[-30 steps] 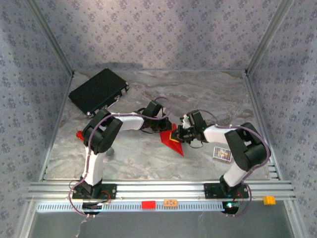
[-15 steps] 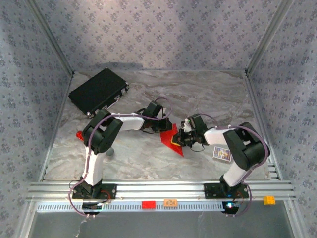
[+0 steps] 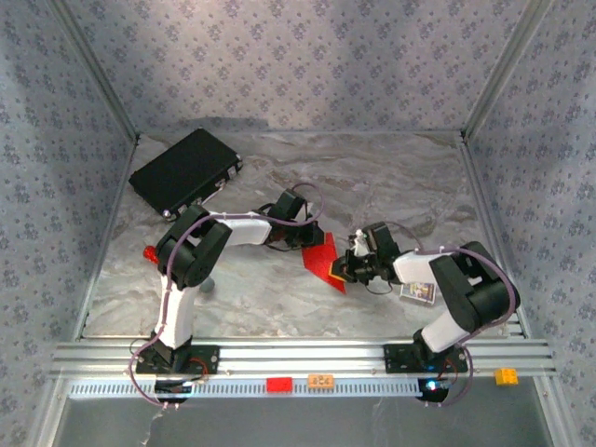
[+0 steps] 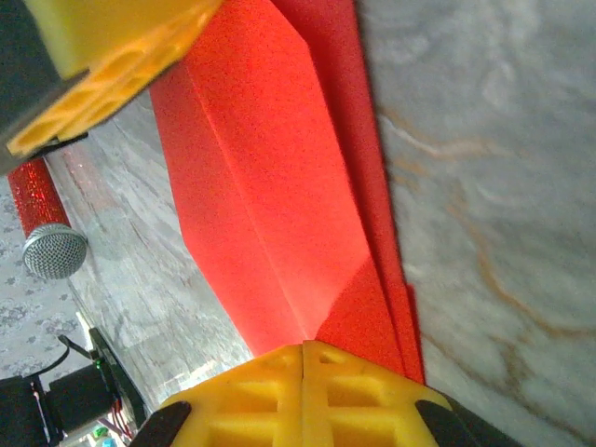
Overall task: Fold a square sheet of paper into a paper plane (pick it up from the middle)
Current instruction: Fourth fold the wing at the center of the table.
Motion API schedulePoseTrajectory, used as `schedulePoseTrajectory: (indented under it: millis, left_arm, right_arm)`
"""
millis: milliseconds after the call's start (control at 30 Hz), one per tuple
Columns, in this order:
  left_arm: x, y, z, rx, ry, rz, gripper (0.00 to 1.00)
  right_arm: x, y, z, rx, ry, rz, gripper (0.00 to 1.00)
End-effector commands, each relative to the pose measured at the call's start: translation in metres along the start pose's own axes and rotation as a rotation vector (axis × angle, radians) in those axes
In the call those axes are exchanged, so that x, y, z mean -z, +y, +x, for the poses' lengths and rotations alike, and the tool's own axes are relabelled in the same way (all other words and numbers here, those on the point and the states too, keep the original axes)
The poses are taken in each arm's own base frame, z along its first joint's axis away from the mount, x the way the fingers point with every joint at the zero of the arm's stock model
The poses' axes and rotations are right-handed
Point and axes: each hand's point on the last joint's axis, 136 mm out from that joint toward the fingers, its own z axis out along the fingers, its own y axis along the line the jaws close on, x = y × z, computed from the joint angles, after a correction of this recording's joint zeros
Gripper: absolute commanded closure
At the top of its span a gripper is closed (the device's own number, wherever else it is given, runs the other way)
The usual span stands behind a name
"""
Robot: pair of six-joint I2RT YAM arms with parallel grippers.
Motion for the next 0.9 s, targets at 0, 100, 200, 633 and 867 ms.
schedulePoseTrajectory:
  millis: [0,100,200,633,867]
  left_arm:
    - [-0.017,0.059,0.031,0.057,0.079,-0.168,0.90]
    - [-0.017,0.059,0.032,0.057,0.081,-0.169,0.90]
    - [-0.018,0.059,0.032,0.058,0.080,-0.168,0.90]
    - [-0.018,0.059,0.032,0.057,0.081,-0.166,0.90]
    - [-0.018,0.059,0.032,0.060,0.081,-0.164,0.90]
  right_arm:
    - [0.009,-0.015,0.018,-0.047,0.040,0.063,0.99]
    - [0.015,-0.008,0.019,-0.024,0.039,0.052,0.99]
    - [0.014,-0.011,0.027,-0.035,0.056,0.045,0.99]
    - [0.026,-0.038,0.050,-0.097,0.043,0.084,0.99]
    - [0.040,-0.003,0.042,-0.012,0.001,0.003,0.98]
